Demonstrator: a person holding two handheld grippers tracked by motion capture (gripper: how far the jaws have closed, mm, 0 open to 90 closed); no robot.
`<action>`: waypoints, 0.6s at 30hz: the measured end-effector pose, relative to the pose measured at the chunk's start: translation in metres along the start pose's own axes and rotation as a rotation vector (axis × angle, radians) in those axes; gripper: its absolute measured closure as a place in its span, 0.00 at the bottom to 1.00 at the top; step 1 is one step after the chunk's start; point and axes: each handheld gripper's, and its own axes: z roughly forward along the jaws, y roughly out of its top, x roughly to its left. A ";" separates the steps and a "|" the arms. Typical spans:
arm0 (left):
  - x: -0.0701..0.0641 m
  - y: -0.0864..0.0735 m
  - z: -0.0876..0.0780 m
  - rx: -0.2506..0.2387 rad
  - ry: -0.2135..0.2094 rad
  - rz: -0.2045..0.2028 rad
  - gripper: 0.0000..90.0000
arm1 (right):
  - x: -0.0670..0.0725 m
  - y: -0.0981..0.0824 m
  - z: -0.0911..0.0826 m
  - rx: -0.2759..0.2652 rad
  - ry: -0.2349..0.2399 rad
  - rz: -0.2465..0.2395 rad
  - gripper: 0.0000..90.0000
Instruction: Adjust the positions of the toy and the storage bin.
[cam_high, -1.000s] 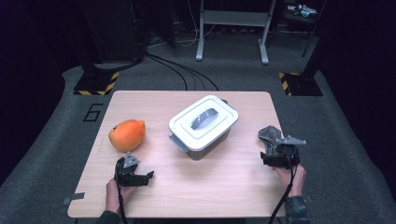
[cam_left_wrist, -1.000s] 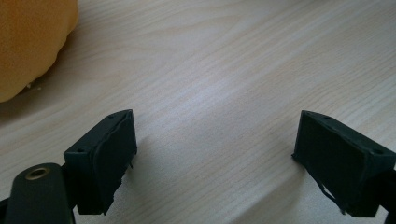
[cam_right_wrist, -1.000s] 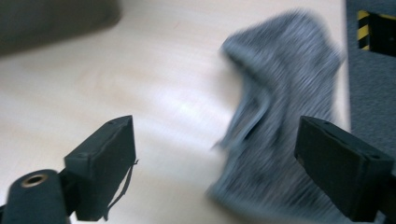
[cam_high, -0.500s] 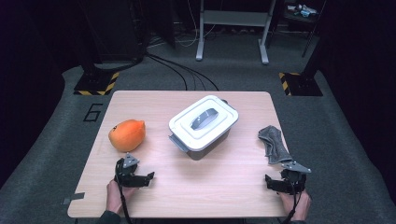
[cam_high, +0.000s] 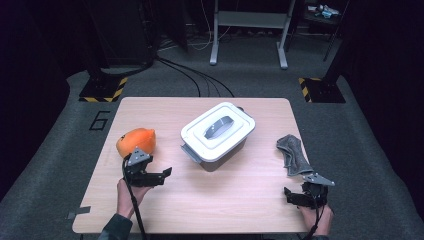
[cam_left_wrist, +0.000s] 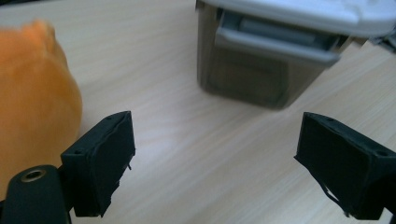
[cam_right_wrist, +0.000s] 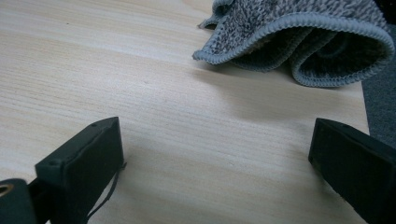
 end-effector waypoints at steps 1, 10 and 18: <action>-0.002 0.006 0.000 -0.010 0.002 -0.002 0.12 | 0.000 0.000 0.000 -0.003 0.000 0.000 0.03; -0.012 0.059 0.007 -0.044 0.009 0.072 0.13 | 0.000 0.000 0.000 -0.004 -0.001 -0.002 0.03; -0.024 0.101 0.037 -0.025 0.003 0.126 0.13 | 0.000 -0.001 0.000 -0.004 0.001 -0.002 0.03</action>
